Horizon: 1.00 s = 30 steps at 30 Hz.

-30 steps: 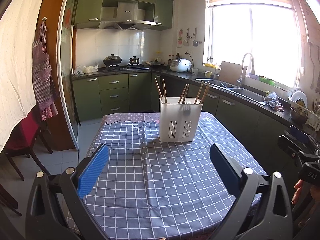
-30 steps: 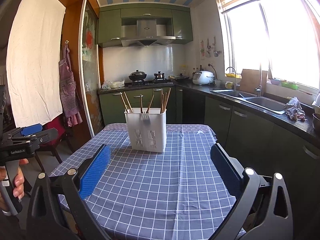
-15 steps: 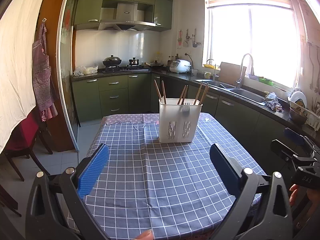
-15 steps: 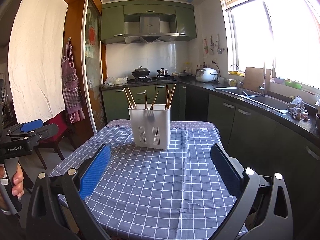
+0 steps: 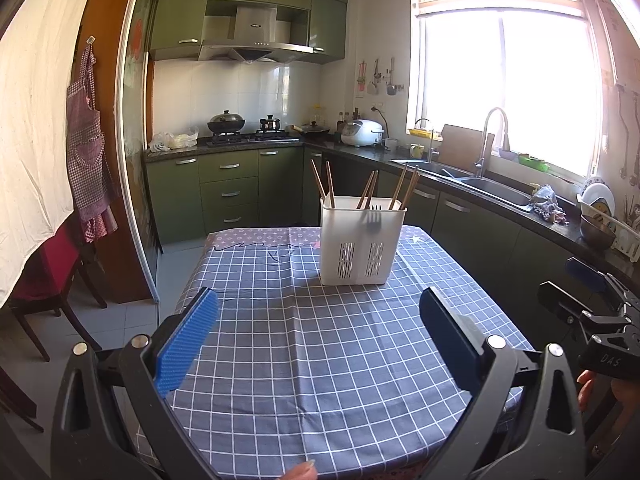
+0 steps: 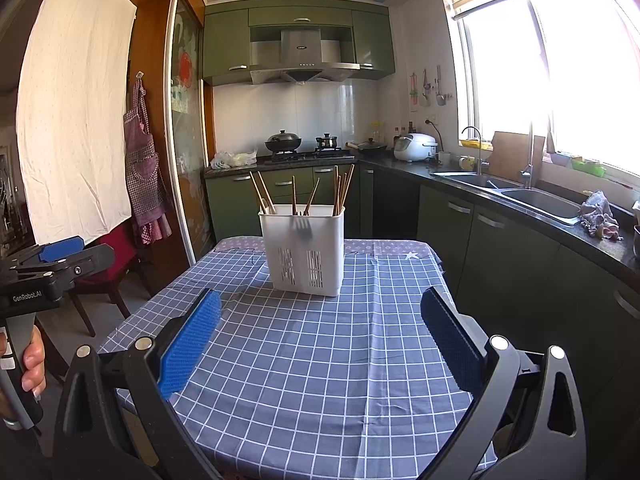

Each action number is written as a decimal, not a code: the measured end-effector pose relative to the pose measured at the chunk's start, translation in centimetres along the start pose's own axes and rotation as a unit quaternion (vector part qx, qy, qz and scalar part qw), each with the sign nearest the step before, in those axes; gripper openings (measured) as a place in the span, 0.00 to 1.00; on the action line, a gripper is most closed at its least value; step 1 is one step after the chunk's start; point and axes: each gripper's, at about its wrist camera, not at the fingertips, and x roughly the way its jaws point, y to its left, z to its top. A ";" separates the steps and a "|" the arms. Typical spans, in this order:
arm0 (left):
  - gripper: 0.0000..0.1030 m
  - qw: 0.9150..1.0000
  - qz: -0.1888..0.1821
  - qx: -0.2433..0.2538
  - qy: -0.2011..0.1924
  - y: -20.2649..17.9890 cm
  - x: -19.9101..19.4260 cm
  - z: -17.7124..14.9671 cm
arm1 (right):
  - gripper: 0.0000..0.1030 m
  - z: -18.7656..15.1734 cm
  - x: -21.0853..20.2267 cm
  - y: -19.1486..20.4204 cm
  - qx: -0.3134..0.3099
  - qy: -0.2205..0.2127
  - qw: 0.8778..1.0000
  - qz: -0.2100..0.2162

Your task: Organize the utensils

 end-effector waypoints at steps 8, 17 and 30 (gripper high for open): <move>0.93 1.000 -0.003 -0.005 0.003 0.1 0.1 0.0 | 0.96 -0.3 0.2 0.2 -0.001 0.004 1.000 0.001; 0.93 1.000 -0.001 -0.004 0.005 0.0 0.2 0.0 | 0.96 -0.6 0.4 0.2 -0.001 0.009 1.000 0.004; 0.93 1.000 0.000 -0.003 0.005 0.0 0.2 0.0 | 0.96 -0.7 0.4 0.3 -0.002 0.010 1.000 0.005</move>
